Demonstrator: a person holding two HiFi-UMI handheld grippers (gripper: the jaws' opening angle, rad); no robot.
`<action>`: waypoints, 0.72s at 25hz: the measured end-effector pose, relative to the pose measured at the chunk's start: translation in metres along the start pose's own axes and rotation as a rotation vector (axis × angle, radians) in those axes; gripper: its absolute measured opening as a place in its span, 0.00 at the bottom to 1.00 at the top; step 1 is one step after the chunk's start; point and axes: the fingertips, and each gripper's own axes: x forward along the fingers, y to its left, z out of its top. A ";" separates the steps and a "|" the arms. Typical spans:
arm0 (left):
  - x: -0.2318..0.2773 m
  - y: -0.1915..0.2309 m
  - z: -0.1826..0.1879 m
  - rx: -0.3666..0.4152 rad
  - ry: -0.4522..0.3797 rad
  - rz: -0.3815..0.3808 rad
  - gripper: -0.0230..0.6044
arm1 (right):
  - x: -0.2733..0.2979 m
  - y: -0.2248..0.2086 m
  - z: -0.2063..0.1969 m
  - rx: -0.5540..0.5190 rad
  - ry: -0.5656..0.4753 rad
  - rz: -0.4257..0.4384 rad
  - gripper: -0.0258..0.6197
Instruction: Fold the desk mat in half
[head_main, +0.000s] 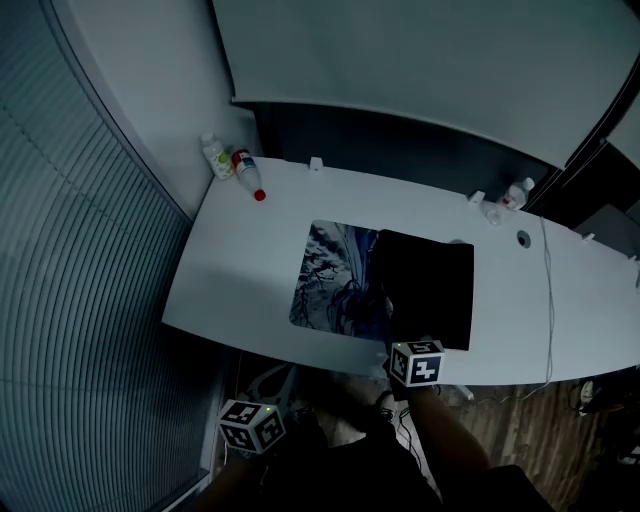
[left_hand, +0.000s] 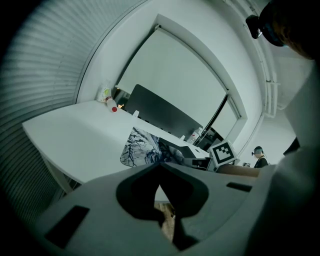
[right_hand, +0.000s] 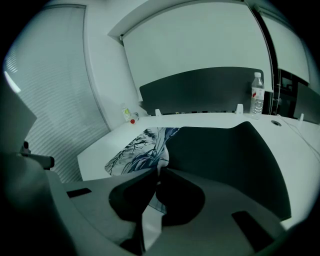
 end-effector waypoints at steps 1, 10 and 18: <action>-0.002 0.003 0.001 0.001 0.000 0.002 0.05 | 0.003 0.004 0.000 -0.002 0.000 0.003 0.10; -0.013 0.033 0.013 0.015 0.004 0.010 0.05 | 0.028 0.038 0.004 0.013 -0.006 0.022 0.10; -0.021 0.055 0.022 0.015 0.003 0.000 0.05 | 0.044 0.069 0.011 0.006 -0.009 0.038 0.10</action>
